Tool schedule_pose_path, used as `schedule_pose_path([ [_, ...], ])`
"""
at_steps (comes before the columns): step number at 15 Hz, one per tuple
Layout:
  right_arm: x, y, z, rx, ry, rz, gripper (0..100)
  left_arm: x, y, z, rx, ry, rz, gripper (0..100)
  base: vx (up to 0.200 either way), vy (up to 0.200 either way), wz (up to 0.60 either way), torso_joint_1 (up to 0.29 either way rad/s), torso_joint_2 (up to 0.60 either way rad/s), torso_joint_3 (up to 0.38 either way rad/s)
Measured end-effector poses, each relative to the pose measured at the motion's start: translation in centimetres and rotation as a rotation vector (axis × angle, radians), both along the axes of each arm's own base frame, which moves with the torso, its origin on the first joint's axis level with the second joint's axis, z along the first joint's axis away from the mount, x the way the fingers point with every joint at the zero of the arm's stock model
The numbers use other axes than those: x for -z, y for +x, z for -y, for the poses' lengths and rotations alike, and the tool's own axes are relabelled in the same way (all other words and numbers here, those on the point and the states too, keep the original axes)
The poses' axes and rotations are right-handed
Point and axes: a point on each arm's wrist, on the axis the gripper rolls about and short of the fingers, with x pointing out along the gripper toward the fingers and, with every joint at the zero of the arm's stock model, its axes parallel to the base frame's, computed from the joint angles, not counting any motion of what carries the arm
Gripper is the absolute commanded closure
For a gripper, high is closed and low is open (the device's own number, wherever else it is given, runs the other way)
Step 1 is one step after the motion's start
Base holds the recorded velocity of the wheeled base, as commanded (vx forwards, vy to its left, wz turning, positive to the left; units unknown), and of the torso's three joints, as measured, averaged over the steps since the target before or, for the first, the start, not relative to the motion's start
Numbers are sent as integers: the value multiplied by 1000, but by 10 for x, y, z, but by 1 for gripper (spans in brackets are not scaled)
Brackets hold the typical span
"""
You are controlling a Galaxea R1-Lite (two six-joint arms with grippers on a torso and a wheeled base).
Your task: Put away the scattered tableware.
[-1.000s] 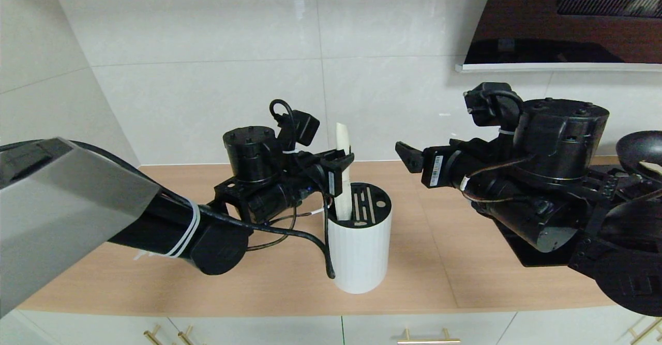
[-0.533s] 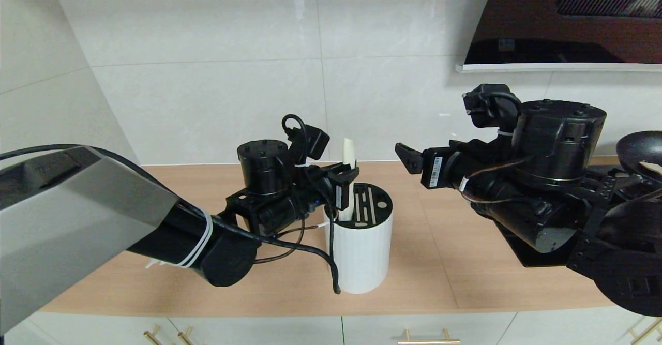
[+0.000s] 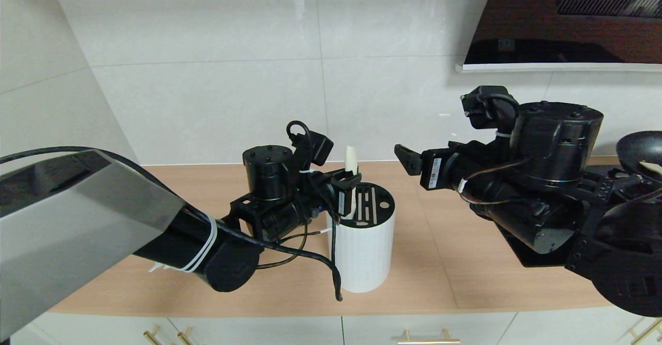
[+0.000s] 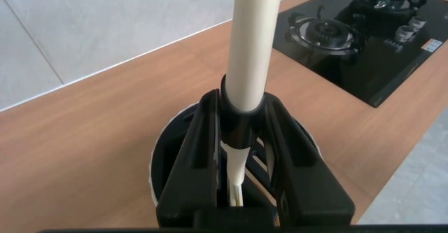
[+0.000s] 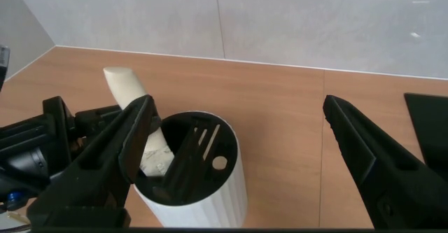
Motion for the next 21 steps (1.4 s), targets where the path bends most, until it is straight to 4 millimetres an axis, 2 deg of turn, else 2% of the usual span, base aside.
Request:
schedule_pose_path([
  [6,0,0,0,0,0,-1,0,1,0,0,-6,3,-3,100,0,0,0,0,0,0],
  [7,1,0,0,0,0,-2,0,1,0,0,-6,3,-3,0,0,0,0,0,0,0],
  [18,1,0,0,0,0,-2,0,-5,-4,2,-18,-13,22,0,0,0,0,0,0,0],
  [21,1,-3,3,7,-1,-4,0,-29,-20,-1,-33,-62,95,0,0,0,0,0,0,0],
])
